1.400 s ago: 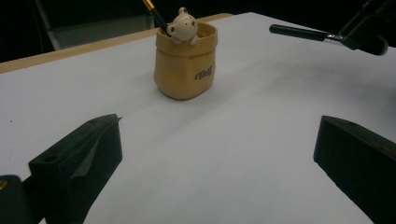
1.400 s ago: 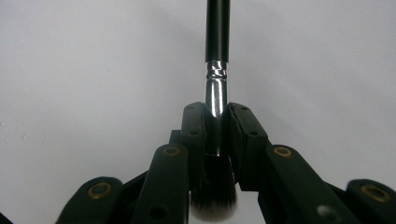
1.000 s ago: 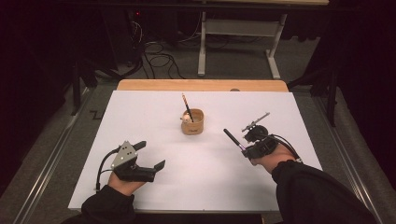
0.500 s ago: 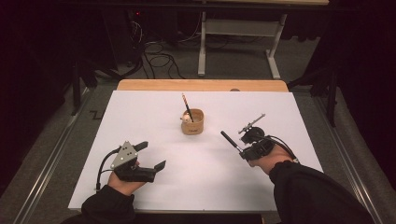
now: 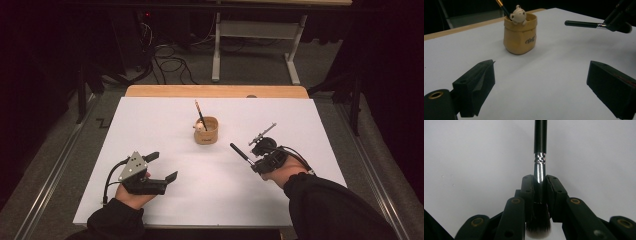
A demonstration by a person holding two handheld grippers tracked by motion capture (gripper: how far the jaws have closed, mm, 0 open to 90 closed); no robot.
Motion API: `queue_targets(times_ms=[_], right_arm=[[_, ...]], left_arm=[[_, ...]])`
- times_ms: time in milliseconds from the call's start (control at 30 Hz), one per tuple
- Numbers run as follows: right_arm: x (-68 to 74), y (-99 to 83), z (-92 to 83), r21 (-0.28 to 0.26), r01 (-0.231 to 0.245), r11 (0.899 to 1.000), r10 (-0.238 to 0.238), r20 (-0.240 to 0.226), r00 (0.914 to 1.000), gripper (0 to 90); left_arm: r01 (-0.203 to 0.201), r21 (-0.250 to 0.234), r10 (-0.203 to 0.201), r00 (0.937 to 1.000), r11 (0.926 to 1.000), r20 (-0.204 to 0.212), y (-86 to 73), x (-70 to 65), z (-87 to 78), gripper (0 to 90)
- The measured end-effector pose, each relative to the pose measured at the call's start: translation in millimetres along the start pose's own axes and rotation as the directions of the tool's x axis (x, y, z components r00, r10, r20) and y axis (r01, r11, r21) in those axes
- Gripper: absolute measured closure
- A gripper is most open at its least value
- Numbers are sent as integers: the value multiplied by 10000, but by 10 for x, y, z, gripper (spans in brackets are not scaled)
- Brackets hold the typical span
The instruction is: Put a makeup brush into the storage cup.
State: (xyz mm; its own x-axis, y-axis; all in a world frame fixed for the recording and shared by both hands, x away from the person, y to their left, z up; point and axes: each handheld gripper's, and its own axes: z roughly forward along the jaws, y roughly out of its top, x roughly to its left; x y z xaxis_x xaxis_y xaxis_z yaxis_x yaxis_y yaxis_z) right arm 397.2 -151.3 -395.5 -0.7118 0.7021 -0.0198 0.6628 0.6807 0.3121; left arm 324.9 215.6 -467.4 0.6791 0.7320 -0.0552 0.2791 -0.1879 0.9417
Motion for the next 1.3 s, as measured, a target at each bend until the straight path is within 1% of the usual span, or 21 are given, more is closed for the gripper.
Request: queue_targets(times_ms=[33,67,100,433,500,600,633,667,700,733,767,800,933,967,1000,1167,1200,1300], right_arm=[[11,3,5,-21,74,10000,-74,-30,10000,786],[30,7,6,24,15,10000,-15,-41,10000,786],[41,16,7,37,123,9999,-123,-52,9999,786],[163,73,2,82,471,9989,-469,-243,9986,786],[182,80,7,49,613,9981,-612,-266,9978,786],[218,89,12,107,559,9984,-555,-334,9979,786],[219,94,13,99,694,9975,-690,-353,9970,786],[232,99,13,105,665,9977,-661,-379,9971,786],[233,104,13,82,816,9966,-812,-397,9959,786],[251,110,8,125,717,9973,-712,-403,9966,786],[258,119,5,82,869,9962,-864,-436,9953,786],[266,121,1,99,842,9964,-837,-438,9955,786],[297,146,-30,108,1044,9945,-1037,-488,9934,786],[307,151,-41,120,1028,9946,-1021,-497,9935,786],[307,161,-49,93,1171,9931,-1165,-501,9919,786],[334,203,-107,141,1456,9892,-1448,-475,9883,786],[342,213,-119,210,1445,9893,-1433,-495,9884,786],[347,237,-131,286,1668,9856,-1649,-582,9846,786]], left_arm=[[-6,-1,6,10000,10000,2,0,0,0,89],[-2,4,2,10000,10000,12,-1,-1,2,89],[-2,5,2,10000,10000,16,-1,-2,2,90],[-117,49,117,9999,9999,-7,-3,-13,9,95],[-128,53,128,9999,9999,-19,-4,-15,11,95],[-167,47,167,9999,9998,-40,-5,-21,16,95],[-178,49,178,9998,9998,-46,-5,-23,19,95],[-184,43,184,9998,9998,-55,-5,-26,22,95],[-219,59,220,9997,9997,-56,-5,-27,24,95],[-256,83,257,9997,9996,-60,-5,-31,29,95],[-262,95,263,9996,9996,-54,-5,-33,30,95],[-287,98,288,9996,9995,-59,-6,-36,34,95],[-364,139,364,9993,9992,-28,-6,-54,53,95],[-384,148,385,9993,9992,-22,-5,-59,56,95],[-389,130,389,9992,9992,-1,-5,-64,59,96],[-417,111,417,9991,9991,5,-4,-71,64,96],[-416,115,416,9991,9991,9,-4,-70,64,96],[-417,86,417,9991,9991,15,-4,-72,64,96]])
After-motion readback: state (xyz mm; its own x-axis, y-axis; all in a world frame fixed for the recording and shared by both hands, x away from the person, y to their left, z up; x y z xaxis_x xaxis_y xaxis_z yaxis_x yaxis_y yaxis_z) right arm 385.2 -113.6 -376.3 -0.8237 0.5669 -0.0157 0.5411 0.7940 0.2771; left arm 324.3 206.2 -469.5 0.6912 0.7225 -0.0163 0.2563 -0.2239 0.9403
